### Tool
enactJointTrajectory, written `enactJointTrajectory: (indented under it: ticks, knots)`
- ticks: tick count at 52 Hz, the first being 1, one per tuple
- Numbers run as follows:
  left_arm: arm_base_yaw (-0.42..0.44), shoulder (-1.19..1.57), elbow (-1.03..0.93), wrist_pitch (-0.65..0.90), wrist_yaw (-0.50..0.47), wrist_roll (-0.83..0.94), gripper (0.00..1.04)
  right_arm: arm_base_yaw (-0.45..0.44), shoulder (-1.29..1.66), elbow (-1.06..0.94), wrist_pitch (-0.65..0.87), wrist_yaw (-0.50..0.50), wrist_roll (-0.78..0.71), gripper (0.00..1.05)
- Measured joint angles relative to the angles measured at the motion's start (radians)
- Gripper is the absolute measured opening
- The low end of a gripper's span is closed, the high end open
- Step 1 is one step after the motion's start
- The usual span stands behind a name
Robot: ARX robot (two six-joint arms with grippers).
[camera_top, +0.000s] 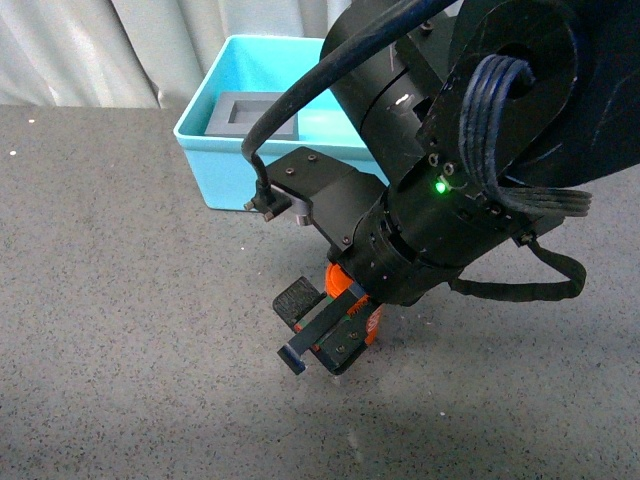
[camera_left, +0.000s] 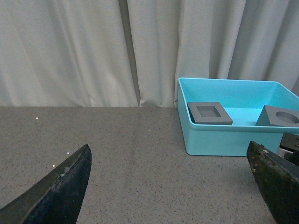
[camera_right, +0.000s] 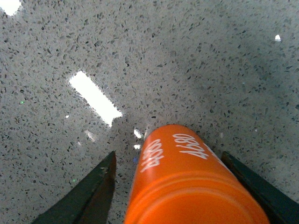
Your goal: Place gray and orange parts in blue box
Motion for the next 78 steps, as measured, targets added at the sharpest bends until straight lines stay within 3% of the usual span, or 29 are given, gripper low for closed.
enactJointTrajectory:
  ticks: [8,21,38,55,63,78]
  knots:
    - [0.000,0.000,0.000,0.000,0.000,0.000,0.98,0.002,0.006,0.000,0.000,0.010,0.015,0.46]
    - [0.000,0.000,0.000,0.000,0.000,0.000,0.98,-0.009,-0.021,-0.016,0.006,0.011,0.023,0.45]
    - [0.000,0.000,0.000,0.000,0.000,0.000,0.98,-0.109,-0.237,0.035,-0.007,-0.047,0.032,0.45]
    - [0.000,-0.001,0.000,0.000,0.000,0.000,0.98,-0.209,-0.129,0.367,-0.068,-0.061,0.050,0.45]
    - [0.000,-0.001,0.000,0.000,0.000,0.000,0.98,-0.216,0.074,0.562,-0.150,-0.069,0.047,0.45]
    - [0.000,-0.001,0.000,0.000,0.000,0.000,0.98,-0.214,0.256,0.754,-0.237,-0.083,0.047,0.45]
